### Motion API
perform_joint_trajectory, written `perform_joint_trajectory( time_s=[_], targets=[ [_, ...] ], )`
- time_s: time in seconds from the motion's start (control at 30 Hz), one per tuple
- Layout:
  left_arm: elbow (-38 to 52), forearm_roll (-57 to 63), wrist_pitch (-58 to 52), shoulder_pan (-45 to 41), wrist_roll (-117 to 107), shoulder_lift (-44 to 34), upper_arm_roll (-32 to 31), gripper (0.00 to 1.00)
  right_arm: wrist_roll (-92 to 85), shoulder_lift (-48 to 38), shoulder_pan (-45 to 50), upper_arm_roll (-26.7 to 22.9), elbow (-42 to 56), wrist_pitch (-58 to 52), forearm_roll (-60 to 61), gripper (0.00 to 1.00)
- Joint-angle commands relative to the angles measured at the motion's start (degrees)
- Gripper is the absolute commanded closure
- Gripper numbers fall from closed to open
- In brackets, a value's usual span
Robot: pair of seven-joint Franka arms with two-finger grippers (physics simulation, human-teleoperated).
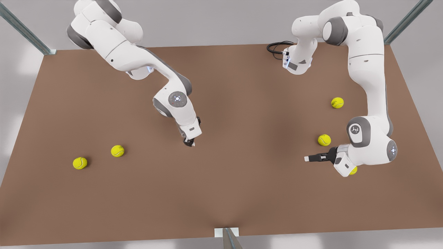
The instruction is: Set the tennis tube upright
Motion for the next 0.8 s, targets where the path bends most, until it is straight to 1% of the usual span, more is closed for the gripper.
perform_joint_trajectory(
  time_s=[0.0, 0.03, 0.07, 0.13, 0.17, 0.2, 0.23, 0.27, 0.3, 0.33, 0.37, 0.4, 0.43, 0.47, 0.5, 0.57, 0.6, 0.63, 0.67, 0.7, 0.73, 0.77],
  targets=[
    [0.0, 0.0, 0.0, 0.0, 0.0, 0.0, 0.0, 0.01, -0.7, 0.3, 0.1, 0.1, 0.4, -0.1, 1.0, 0.23],
    [0.0, 0.0, 0.0, 0.0, 0.0, 0.0, 0.0, 0.01, -0.7, 0.5, 0.0, -0.1, 0.6, -0.1, 1.0, 0.23],
    [0.0, 0.0, 0.0, 0.0, 0.0, 0.0, 0.0, 0.01, -0.7, 0.5, -0.6, -0.4, 0.7, -0.2, 1.0, 0.00],
    [0.2, -0.1, -0.2, -0.2, -0.7, -0.4, -0.1, 0.01, 0.2, 0.6, -5.6, -0.2, -0.1, -1.1, 2.2, 0.00],
    [0.3, -0.4, -0.1, -0.5, -0.9, -0.4, -0.4, 0.01, 1.8, 0.0, -7.1, -0.2, -0.2, -5.3, 8.7, 0.00],
    [0.4, -0.6, -0.1, -0.6, -1.1, -0.4, -0.5, 0.01, 7.2, -1.8, -7.8, -0.2, -0.3, -10.4, 15.4, 0.00],
    [0.4, -0.7, -0.2, -0.7, -1.1, -0.4, -1.2, 0.01, 19.5, -4.7, -7.8, -0.3, -0.6, -17.0, 21.0, 0.00],
    [0.4, -2.0, -0.3, -0.6, -2.5, -0.6, -2.4, 0.01, 25.4, -7.2, -9.9, 0.1, -1.3, -21.8, 28.4, 0.00],
    [0.4, -3.6, -0.4, -0.6, -3.8, -0.8, -3.8, 0.01, 29.6, -11.4, -9.9, 0.1, -3.7, -24.7, 31.5, 0.00],
    [0.4, -5.1, -0.4, -0.4, -4.6, -1.4, -6.4, 0.01, 37.0, -14.3, -9.1, 0.2, -5.0, -25.2, 37.5, 0.00],
    [0.4, -5.8, -0.4, -0.4, -5.5, -1.5, -10.5, 0.01, 39.3, -16.1, -9.1, 0.4, -8.5, -25.0, 39.1, 0.00],
    [1.1, -6.0, 0.3, -0.4, -8.0, -1.2, -14.8, 0.01, 44.8, -16.3, -9.1, 0.4, -10.3, -24.5, 39.4, 0.00],
    [2.6, -10.8, 0.2, -0.8, -8.5, -0.7, -18.4, 0.01, 48.9, -16.3, -7.8, 0.4, -10.3, -24.0, 39.5, 0.00],
    [2.4, -13.0, 0.4, -2.1, -8.5, -0.1, -20.7, 0.01, 49.2, -16.3, -5.1, 0.4, -10.3, -21.0, 39.5, 0.00],
    [1.8, -13.3, 0.3, -4.7, -8.2, 0.3, -20.7, 0.01, 52.7, -15.9, -1.0, -0.2, -9.9, -19.1, 39.5, 0.00],
    [1.7, -13.4, -0.8, -6.9, -8.2, 0.7, -22.0, 0.01, 57.7, -11.7, 2.7, -0.6, -7.7, -16.3, 38.8, 0.00],
    [1.5, -12.4, -0.6, -8.9, -8.2, 1.1, -21.9, 0.01, 58.0, -11.0, 2.9, -0.6, -7.2, -16.1, 37.5, 0.00],
    [1.7, -9.6, -0.7, -9.1, -8.3, 1.4, -21.9, 0.01, 58.0, -9.4, 2.6, -0.6, -6.1, -16.2, 34.4, 0.00],
    [1.6, -8.9, -1.1, -8.7, -7.7, 1.5, -22.0, 0.01, 57.4, -9.2, 1.8, -0.6, -5.9, -16.3, 34.2, 0.00],
    [1.8, -12.4, 1.7, -9.1, -7.0, 4.3, -23.0, 0.01, 57.1, -8.3, 1.4, -0.7, -5.9, -16.1, 33.2, 0.00],
    [1.7, -12.9, 3.8, -10.4, -5.9, 4.7, -23.7, 0.01, 56.9, -5.4, 1.9, -0.6, -4.4, -16.0, 27.1, 0.00],
    [1.8, -13.0, 3.2, -10.5, -6.0, 4.6, -25.0, 0.01, 56.8, -2.2, 2.0, -0.6, -3.6, -13.9, 24.2, 0.00]
  ],
)
